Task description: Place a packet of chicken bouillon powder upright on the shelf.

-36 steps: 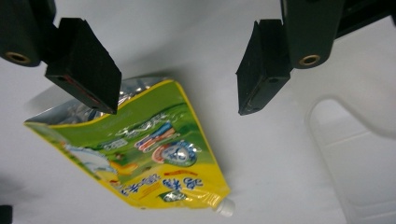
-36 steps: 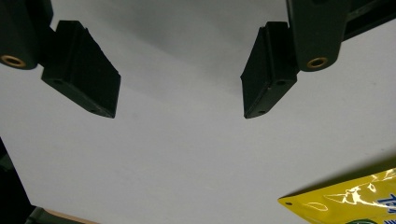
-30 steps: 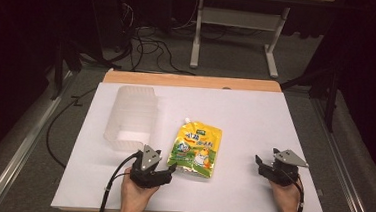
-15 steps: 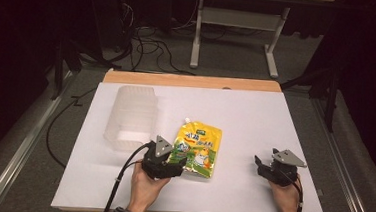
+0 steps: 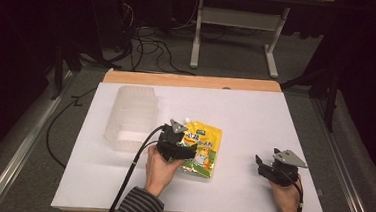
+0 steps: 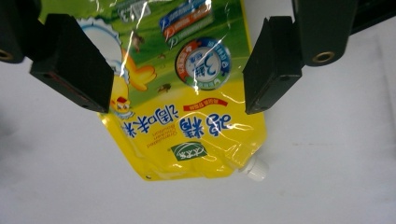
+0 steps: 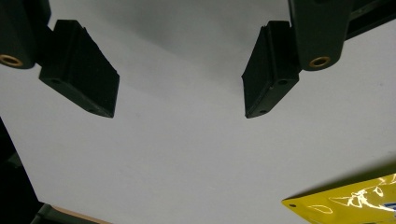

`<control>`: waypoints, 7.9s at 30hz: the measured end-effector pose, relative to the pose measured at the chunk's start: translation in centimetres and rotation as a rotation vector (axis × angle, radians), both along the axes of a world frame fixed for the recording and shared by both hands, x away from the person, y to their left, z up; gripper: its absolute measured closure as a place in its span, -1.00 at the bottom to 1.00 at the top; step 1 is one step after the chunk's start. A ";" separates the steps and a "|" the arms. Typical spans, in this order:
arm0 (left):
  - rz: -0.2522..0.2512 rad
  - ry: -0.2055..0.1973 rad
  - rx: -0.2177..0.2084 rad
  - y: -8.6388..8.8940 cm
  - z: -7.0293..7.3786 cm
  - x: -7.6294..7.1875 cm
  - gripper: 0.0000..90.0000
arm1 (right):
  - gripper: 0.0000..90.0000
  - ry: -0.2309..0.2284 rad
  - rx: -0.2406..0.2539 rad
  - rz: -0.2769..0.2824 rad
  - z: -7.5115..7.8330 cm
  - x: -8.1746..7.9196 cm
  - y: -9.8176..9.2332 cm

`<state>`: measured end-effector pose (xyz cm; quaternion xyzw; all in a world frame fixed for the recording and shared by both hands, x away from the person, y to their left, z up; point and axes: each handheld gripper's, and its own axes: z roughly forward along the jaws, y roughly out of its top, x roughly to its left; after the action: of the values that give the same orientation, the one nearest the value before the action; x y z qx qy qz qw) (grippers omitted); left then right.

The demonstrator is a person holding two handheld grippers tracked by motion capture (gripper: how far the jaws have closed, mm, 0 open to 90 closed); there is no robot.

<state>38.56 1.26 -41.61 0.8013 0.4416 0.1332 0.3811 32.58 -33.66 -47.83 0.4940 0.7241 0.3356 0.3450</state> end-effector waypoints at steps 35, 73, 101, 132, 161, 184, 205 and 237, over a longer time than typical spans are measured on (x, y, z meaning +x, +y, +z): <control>0.084 0.251 0.008 -1.4 -4.4 6.8 -0.26 | -0.36 -0.005 -0.011 0.016 0.0 -0.1 0.2; -0.130 0.095 -0.085 -0.1 1.3 2.3 1.00 | -0.33 0.038 -0.094 0.045 -0.3 0.3 1.0; -0.255 -0.089 -0.153 1.6 6.7 0.2 1.00 | -0.35 0.021 -0.113 0.030 -0.3 0.1 1.1; -0.226 -0.198 -0.208 6.9 11.0 1.0 1.00 | -0.38 0.010 -0.097 0.032 -0.3 0.1 1.0; -0.121 -0.262 -0.165 13.8 11.9 2.5 1.00 | -0.37 0.015 -0.115 0.018 -0.3 0.1 1.2; -0.074 -0.278 -0.141 16.8 7.1 4.1 1.00 | -0.36 0.018 -0.142 0.027 -0.4 0.1 1.4; -0.064 -0.231 -0.102 19.1 5.7 3.0 1.00 | -0.37 0.021 -0.148 0.034 -0.4 0.1 1.6; -0.096 -0.268 -0.019 17.3 5.6 3.0 1.00 | -0.36 0.036 -0.189 0.042 -0.6 0.3 1.9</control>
<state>41.58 18.55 -36.02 0.7929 0.3494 0.2164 0.4500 32.88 -31.80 -48.40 0.4499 0.7687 0.2641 0.3700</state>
